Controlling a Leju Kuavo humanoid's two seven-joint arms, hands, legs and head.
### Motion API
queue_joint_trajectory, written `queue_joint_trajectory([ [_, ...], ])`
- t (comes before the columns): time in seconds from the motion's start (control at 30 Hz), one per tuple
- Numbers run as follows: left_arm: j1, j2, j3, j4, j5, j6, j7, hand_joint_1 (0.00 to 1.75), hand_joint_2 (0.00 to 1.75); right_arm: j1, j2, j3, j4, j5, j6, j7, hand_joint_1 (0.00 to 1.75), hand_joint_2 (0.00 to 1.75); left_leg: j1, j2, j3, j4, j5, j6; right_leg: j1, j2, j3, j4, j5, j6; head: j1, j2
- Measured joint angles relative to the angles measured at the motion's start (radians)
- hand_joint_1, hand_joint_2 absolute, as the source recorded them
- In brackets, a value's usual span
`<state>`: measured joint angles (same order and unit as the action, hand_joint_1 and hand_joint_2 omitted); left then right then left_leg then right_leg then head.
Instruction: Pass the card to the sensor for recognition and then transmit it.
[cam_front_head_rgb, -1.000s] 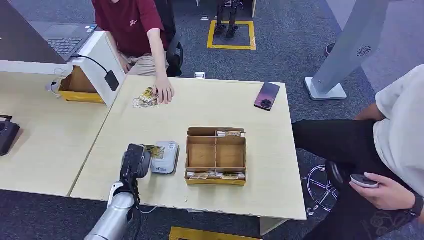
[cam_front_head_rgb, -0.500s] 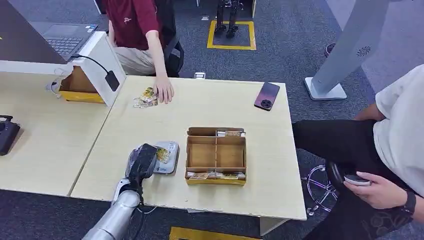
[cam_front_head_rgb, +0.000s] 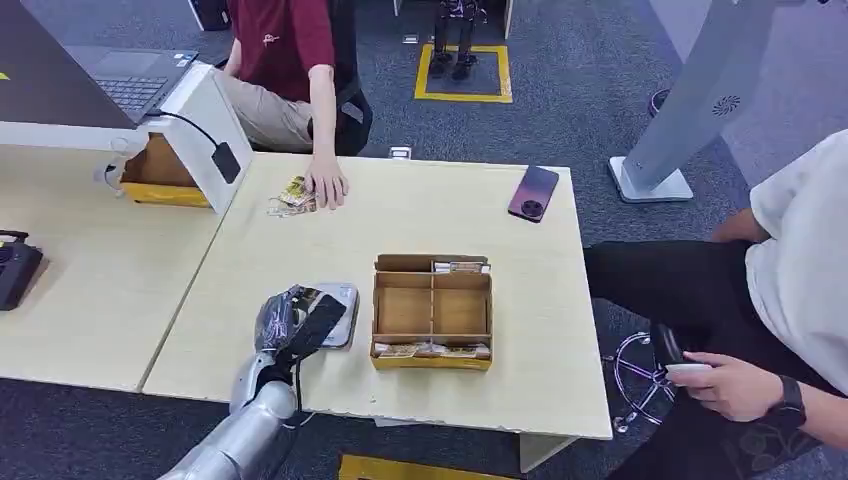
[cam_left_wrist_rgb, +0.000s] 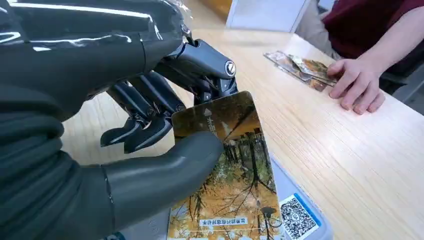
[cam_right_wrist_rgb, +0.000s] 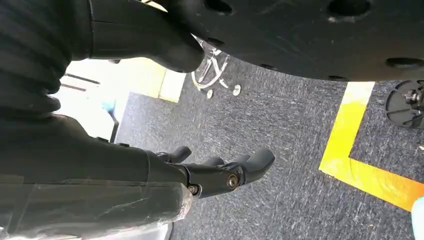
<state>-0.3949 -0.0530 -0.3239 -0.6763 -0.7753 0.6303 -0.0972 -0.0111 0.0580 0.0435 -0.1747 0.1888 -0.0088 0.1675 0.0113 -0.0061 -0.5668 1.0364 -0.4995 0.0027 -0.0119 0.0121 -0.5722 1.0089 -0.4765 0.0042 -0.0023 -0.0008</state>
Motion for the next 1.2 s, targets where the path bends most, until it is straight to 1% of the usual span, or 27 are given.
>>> queue_joint_trajectory([
  [0.17,-0.018,-0.001,-0.021,0.046,-0.056,0.035,0.029,1.75,1.75,0.000,0.000,0.000,0.000,0.004,0.000,0.000,0.00,1.75,0.000,0.000,0.003,0.000,0.000,0.000,0.000,0.000,0.003,0.000,0.000,0.000,0.000,0.000],
  [0.2,-0.021,-0.001,-0.022,0.056,-0.091,0.049,0.049,1.75,1.75,0.000,0.000,0.000,0.000,0.010,0.000,0.001,0.00,1.75,0.000,0.000,0.004,0.000,0.000,0.000,0.000,0.000,0.004,0.000,0.000,0.000,0.000,0.000],
  [0.27,-0.022,0.000,-0.022,0.067,-0.198,0.068,0.107,1.75,1.75,-0.001,0.001,0.000,0.000,0.017,0.002,0.002,0.00,1.75,0.000,0.000,0.005,-0.001,0.000,0.000,0.000,0.000,0.005,0.000,0.000,0.000,0.000,0.000],
  [0.3,-0.022,0.000,-0.022,0.071,-0.261,0.072,0.135,1.75,1.75,-0.001,0.001,0.000,0.000,0.019,0.002,0.003,0.00,1.75,0.000,0.000,0.005,-0.001,0.000,0.000,0.000,0.000,0.005,0.000,0.000,0.000,0.000,0.000],
  [0.37,-0.022,0.001,-0.018,0.077,-0.345,0.077,0.172,1.75,1.75,-0.002,0.001,0.000,0.000,0.021,0.002,0.003,0.00,1.75,0.000,0.000,0.006,-0.001,0.000,-0.001,0.000,0.000,0.005,0.000,0.000,0.000,0.000,0.000],
  [0.5,-0.023,0.002,-0.012,0.087,-0.386,0.079,0.188,1.75,1.75,-0.003,0.001,0.000,0.000,0.029,0.003,0.005,0.00,1.75,0.000,-0.001,0.007,-0.001,0.000,-0.001,0.000,0.000,0.007,0.001,0.000,0.000,0.000,0.000],
  [0.77,-0.024,0.001,-0.003,0.095,-0.398,0.079,0.189,1.75,1.75,-0.004,0.001,0.000,0.000,0.029,0.003,0.007,0.00,1.75,0.000,0.000,0.009,-0.002,0.000,-0.001,0.000,0.000,0.008,0.000,0.000,0.000,0.000,0.000],
  [0.9,-0.024,0.000,0.012,0.101,-0.372,0.079,0.150,1.75,1.75,-0.004,0.001,0.000,0.000,0.030,0.004,0.007,0.00,1.75,0.000,0.000,0.010,-0.002,0.000,-0.001,0.000,0.000,0.009,0.001,0.000,0.000,0.000,0.000],
  [1.0,-0.024,-0.007,0.041,0.106,-0.292,0.067,0.067,1.75,1.75,-0.004,0.001,0.000,0.000,0.030,0.004,0.008,0.00,1.75,0.000,0.000,0.010,-0.002,0.001,-0.001,0.000,0.000,0.009,0.001,0.000,-0.001,0.000,0.000],
  [1.03,-0.023,-0.011,0.051,0.106,-0.232,0.050,0.020,1.75,1.75,-0.004,0.001,0.000,0.000,0.030,0.004,0.007,0.00,1.75,0.000,0.000,0.010,-0.002,0.001,-0.001,0.000,-0.001,0.009,0.001,0.000,-0.001,0.000,0.000],
  [1.07,-0.023,-0.017,0.069,0.105,-0.156,0.014,-0.045,1.75,1.75,-0.004,0.001,0.000,0.000,0.030,0.004,0.007,0.00,1.75,0.000,-0.001,0.010,-0.002,0.001,-0.001,0.000,-0.002,0.009,0.001,-0.001,-0.001,0.000,0.000],
  [1.1,-0.023,-0.021,0.084,0.102,-0.090,-0.027,-0.093,1.75,1.75,-0.004,0.001,0.000,0.000,0.030,0.004,0.007,0.00,1.75,0.000,-0.003,0.010,-0.002,0.001,-0.001,0.000,-0.003,0.009,0.001,-0.001,-0.001,0.000,0.000],
  [1.13,-0.022,-0.024,0.102,0.090,0.008,-0.093,-0.155,1.75,1.75,-0.003,0.001,0.000,0.000,0.030,0.004,0.005,0.00,1.75,0.000,-0.005,0.011,-0.002,0.001,-0.001,0.000,-0.004,0.010,0.000,-0.001,-0.001,0.000,0.000],
  [1.17,-0.015,-0.025,0.118,0.070,0.110,-0.172,-0.205,1.75,1.75,-0.003,0.001,0.000,0.000,0.031,0.004,0.003,0.00,1.75,0.000,-0.006,0.010,-0.002,0.001,-0.001,0.000,-0.005,0.010,0.000,-0.001,-0.001,0.000,0.000],
  [1.2,-0.004,-0.027,0.127,0.049,0.191,-0.241,-0.238,1.75,1.75,-0.003,0.001,0.000,0.000,0.031,0.005,0.002,0.00,1.75,0.000,-0.006,0.010,-0.002,0.001,-0.002,0.000,-0.005,0.010,0.000,-0.001,-0.001,0.000,0.000],
])
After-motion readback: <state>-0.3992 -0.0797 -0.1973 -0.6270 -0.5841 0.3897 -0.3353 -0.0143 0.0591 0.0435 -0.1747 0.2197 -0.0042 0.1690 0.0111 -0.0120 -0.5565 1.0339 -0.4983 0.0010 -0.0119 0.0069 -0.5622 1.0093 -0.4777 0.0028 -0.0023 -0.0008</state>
